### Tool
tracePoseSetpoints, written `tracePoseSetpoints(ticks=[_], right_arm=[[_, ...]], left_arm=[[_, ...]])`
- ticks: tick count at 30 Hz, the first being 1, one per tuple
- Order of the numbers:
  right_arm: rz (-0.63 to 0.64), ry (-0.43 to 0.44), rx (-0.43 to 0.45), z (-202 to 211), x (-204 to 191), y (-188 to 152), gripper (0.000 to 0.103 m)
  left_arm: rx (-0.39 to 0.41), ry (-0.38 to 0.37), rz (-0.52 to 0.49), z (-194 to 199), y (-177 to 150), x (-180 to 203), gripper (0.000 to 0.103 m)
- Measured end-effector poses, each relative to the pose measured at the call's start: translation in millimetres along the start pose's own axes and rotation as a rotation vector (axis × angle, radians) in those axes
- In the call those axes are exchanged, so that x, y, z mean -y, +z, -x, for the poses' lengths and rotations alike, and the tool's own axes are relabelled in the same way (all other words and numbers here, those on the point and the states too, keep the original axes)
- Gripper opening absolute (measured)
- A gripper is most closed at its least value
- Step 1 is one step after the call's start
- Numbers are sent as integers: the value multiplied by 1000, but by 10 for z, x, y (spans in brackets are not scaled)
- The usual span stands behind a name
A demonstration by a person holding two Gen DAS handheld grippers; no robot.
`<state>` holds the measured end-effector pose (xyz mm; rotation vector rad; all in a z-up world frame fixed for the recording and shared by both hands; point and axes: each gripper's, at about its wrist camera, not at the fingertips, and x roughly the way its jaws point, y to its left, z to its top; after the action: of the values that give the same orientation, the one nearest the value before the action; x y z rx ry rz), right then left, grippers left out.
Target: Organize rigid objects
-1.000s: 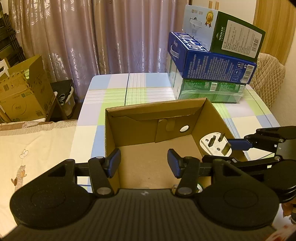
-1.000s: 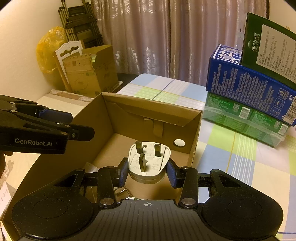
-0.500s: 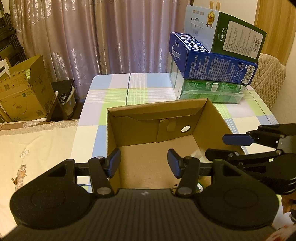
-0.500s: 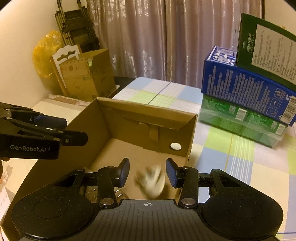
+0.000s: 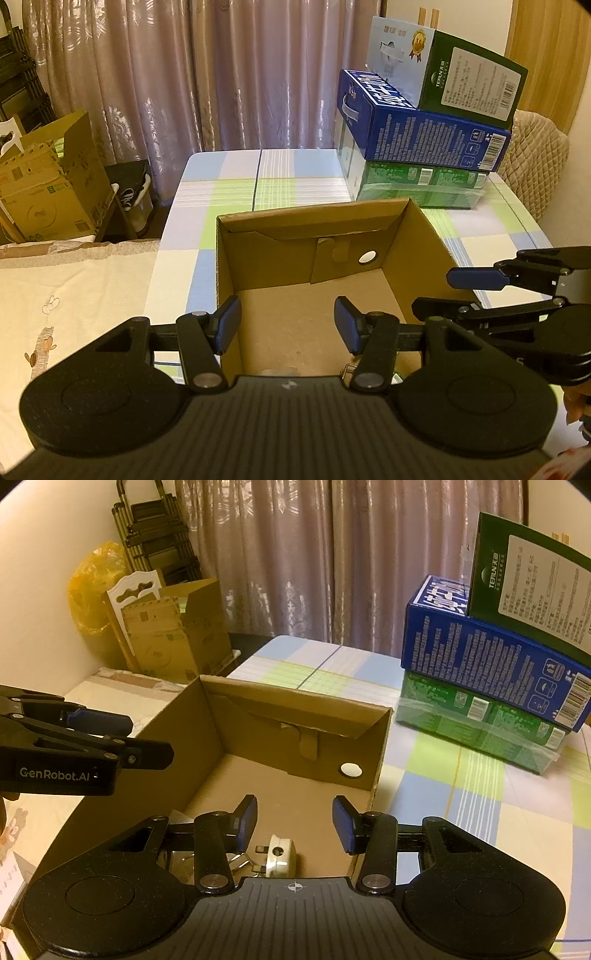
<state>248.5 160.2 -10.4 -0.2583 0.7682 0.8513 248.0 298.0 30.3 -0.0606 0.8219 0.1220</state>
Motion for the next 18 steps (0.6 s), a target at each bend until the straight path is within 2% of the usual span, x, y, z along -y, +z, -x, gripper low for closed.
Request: tracePoseSetpoints(ticks=[9, 12, 14, 18], right_arm=[[-24, 10, 11, 333, -70, -62, 47], [-33, 15, 22, 532, -110, -114, 57], [-39, 9, 26, 655, -138, -159, 67], [-64, -11, 49, 933, -168, -278, 74]], left_arm=[[20, 4, 12, 315, -94, 44, 53], [34, -1, 16, 480, -152, 92, 62], [49, 7, 20, 615, -204, 126, 72], [79, 5, 22, 889, -322, 195, 77]])
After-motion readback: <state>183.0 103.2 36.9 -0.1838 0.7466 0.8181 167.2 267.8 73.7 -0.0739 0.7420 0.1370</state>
